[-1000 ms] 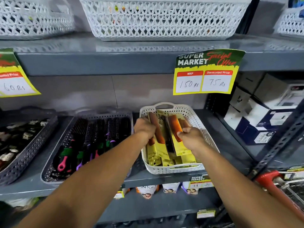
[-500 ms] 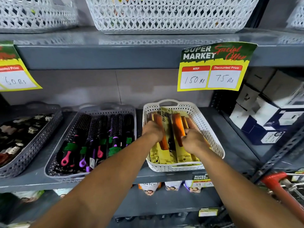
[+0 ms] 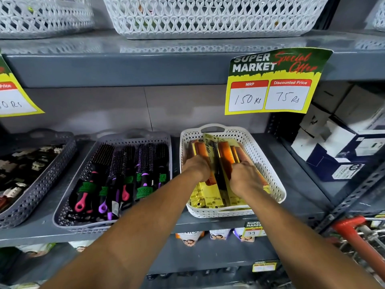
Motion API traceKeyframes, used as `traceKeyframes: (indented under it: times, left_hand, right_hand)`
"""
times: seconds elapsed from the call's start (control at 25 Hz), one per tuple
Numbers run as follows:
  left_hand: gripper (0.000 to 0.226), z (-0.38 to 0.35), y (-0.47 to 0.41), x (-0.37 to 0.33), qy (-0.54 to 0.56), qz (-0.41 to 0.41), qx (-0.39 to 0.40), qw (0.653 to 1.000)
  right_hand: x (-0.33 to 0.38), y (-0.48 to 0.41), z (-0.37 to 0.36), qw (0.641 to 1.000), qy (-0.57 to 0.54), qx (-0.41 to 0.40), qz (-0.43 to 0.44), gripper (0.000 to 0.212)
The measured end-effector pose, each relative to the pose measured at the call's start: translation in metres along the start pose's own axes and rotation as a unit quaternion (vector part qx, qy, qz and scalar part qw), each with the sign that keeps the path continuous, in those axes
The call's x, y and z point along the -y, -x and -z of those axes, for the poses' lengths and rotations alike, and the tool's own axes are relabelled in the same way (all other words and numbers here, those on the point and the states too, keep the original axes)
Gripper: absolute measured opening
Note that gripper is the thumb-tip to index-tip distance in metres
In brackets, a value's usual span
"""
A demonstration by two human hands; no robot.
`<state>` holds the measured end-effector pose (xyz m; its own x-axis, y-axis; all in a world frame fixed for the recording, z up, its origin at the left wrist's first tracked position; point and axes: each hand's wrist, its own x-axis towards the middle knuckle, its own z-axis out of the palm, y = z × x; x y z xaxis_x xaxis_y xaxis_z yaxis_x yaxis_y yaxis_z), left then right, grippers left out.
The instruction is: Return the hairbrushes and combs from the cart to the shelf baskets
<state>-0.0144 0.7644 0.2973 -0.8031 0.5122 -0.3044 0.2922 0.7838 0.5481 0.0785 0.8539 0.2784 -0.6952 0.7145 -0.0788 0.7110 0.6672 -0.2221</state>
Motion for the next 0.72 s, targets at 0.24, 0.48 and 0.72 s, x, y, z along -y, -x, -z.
traceKeyframes:
  times: [0.24, 0.48, 0.72]
  left_hand:
    - [0.045, -0.001, 0.0, 0.003, 0.017, -0.022, 0.009, 1.0]
    - [0.034, -0.001, 0.002, 0.002, 0.042, -0.009, 0.003, 0.999]
    - [0.034, 0.002, 0.009, 0.002, -0.013, -0.015, 0.019, 1.0]
  right_hand:
    - [0.0, 0.0, -0.002, 1.0, 0.003, -0.004, 0.0, 0.042]
    - [-0.005, -0.007, -0.005, 0.999, -0.037, -0.025, 0.006, 0.041]
    - [-0.011, 0.007, 0.008, 0.995, -0.065, -0.07, 0.009, 0.045]
